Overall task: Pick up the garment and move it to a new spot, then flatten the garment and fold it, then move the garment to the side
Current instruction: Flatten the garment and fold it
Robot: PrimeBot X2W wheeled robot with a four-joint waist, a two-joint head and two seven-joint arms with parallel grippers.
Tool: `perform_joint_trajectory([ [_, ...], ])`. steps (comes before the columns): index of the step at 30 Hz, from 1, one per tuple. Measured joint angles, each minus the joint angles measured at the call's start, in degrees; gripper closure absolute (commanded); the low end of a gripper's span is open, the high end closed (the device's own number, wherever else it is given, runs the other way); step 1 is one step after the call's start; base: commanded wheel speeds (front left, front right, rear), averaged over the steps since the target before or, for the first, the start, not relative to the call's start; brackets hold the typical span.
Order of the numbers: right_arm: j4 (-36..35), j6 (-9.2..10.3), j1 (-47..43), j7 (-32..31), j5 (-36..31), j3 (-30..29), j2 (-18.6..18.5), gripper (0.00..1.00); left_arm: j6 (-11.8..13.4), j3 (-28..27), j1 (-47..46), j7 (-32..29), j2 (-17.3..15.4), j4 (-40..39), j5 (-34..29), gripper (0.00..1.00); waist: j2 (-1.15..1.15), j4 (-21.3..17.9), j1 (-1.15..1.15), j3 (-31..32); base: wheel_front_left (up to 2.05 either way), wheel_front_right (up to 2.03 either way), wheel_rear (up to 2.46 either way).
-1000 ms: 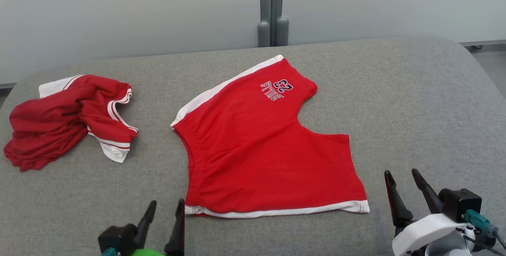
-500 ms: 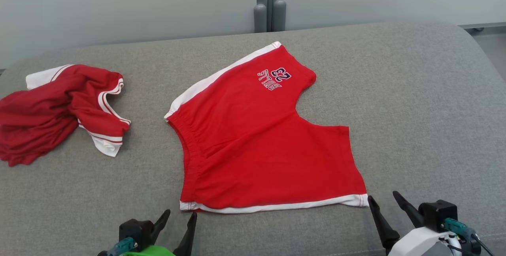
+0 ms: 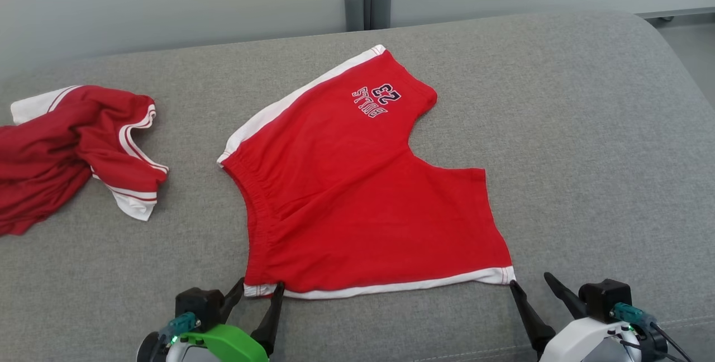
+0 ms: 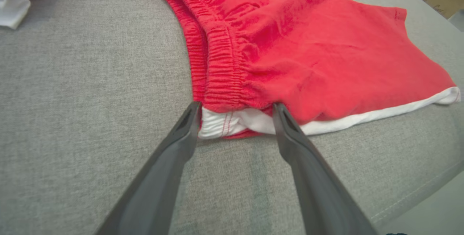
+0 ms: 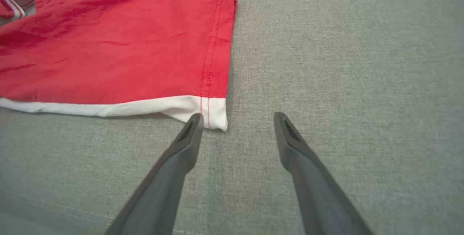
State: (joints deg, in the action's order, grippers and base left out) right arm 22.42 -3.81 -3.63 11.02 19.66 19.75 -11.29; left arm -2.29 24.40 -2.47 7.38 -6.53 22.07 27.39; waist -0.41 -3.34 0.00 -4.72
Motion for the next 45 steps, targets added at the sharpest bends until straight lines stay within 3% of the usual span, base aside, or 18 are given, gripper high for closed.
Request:
perform_joint_trajectory([
  [3, 1.3, -0.4, 0.6, 0.0, 0.0, 0.6, 0.1, 0.0, -0.5, 0.3, -0.8, 0.5, 0.1, 0.8, 0.0, 0.0, 0.0, 0.0, 0.0, -0.2, 0.0, 0.0, 0.0],
  [5, 1.9, -0.75, 1.4, 0.0, 0.0, 0.8, 0.2, 0.0, -0.8, 0.5, -0.9, 0.6, 0.1, 1.3, 0.0, 0.43, 0.0, 0.1, 0.0, -0.5, 0.0, 0.0, 0.0],
  [8, 3.0, -1.07, 2.8, -0.1, -0.1, 1.5, 0.3, 0.0, -1.2, 0.9, -1.4, 1.0, 0.2, 1.6, -0.1, 0.84, 0.0, 0.2, 0.0, -1.0, 0.0, 0.0, 0.0],
  [11, 4.1, -1.33, 3.8, -0.1, -0.2, 2.1, 0.4, 0.0, -1.4, 1.4, -2.0, 1.2, 0.2, 2.3, -0.1, 0.88, 0.0, 0.5, 0.0, -1.3, 0.0, 0.0, 0.0],
  [14, 5.1, -1.75, 4.5, -0.1, -0.2, 2.8, 0.4, 0.0, -1.8, 1.5, -2.3, 1.6, 0.2, 3.1, -0.1, 1.0, 0.0, 0.8, 0.0, -1.6, 0.0, 0.0, 0.0],
  [24, 7.2, -2.25, 5.8, 0.1, -1.0, 4.7, 0.5, 0.01, -2.2, 1.2, -2.9, 2.8, 0.3, 5.1, -0.1, 1.0, 0.0, 1.5, 0.0, -1.9, 0.0, 0.0, 0.0],
  [29, 8.2, -2.72, 6.7, 0.6, -1.1, 5.4, 0.6, 0.54, -2.3, 0.8, -3.5, 3.3, 0.4, 5.5, 0.0, 0.99, 0.0, 1.5, 0.0, -1.8, 0.0, 0.0, 0.0],
  [35, 9.3, -2.74, 7.4, 1.1, -1.1, 6.3, 0.9, 0.78, -2.6, 0.5, -3.7, 3.6, 0.4, 6.9, 0.1, 1.0, 0.0, 1.3, 0.0, -1.7, 0.0, 0.0, 0.0],
  [36, 9.5, -2.74, 7.6, 1.1, -1.1, 6.4, 0.9, 0.84, -2.6, 0.4, -3.7, 3.8, 0.4, 7.0, 0.1, 1.0, 0.0, 1.2, 0.0, -1.6, 0.0, 0.0, 0.0],
  [37, 9.4, -2.74, 7.8, 1.3, -1.0, 6.3, 0.9, 0.98, -2.7, 0.4, -3.8, 3.9, 0.5, 7.0, 0.1, 1.0, 0.0, 1.2, 0.0, -1.6, 0.0, 0.0, 0.0],
  [45, 5.9, -2.75, 10.3, 2.7, -0.9, 4.2, 0.9, 1.0, -2.8, -1.8, -4.0, 5.4, 1.3, 6.4, 2.1, 1.0, 0.0, 1.0, 0.0, -1.0, 0.0, 0.0, 0.0],
])
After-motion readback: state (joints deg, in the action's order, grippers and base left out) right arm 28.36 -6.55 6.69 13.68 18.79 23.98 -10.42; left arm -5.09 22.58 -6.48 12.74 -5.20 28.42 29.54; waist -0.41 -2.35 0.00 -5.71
